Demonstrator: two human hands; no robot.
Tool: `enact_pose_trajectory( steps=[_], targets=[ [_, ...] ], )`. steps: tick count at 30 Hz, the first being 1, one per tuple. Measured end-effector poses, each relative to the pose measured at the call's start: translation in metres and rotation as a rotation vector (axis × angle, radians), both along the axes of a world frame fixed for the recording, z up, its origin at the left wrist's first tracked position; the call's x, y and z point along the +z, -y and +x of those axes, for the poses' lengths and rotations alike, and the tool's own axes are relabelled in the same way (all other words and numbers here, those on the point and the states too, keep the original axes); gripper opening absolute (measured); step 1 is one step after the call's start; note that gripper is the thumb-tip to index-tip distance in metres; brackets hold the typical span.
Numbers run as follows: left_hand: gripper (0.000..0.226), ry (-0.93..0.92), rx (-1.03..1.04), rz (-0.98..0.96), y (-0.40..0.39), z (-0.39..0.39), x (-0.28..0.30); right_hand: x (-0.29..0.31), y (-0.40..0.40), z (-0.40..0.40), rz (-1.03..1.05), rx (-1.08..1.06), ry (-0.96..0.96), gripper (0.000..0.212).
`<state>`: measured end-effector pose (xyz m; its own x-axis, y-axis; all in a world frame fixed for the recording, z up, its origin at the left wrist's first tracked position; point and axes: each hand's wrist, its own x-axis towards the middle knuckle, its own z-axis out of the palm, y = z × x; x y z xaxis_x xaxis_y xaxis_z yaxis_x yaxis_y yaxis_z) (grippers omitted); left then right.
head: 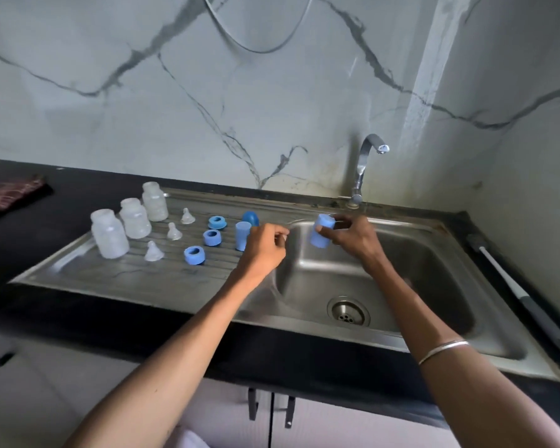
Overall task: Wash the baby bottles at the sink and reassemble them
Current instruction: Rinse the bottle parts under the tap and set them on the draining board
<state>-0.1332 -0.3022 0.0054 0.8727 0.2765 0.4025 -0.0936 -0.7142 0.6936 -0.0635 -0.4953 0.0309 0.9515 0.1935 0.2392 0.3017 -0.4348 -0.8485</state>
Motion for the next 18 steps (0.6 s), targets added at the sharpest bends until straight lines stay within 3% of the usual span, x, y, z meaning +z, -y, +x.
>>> enact_pose_trajectory(
  steps=[6,13,18],
  targets=[
    [0.027,0.163,0.163,0.033,-0.060,-0.048,0.003,-0.007,-0.073,-0.033,0.002,0.146,-0.024,0.041],
    [0.046,0.032,0.246,0.017,-0.113,-0.079,0.002,-0.028,-0.137,-0.052,-0.087,0.212,-0.004,0.051],
    [0.046,0.028,0.239,0.017,-0.120,-0.091,0.006,-0.039,-0.163,-0.052,-0.121,0.212,0.005,0.055]
  ],
)
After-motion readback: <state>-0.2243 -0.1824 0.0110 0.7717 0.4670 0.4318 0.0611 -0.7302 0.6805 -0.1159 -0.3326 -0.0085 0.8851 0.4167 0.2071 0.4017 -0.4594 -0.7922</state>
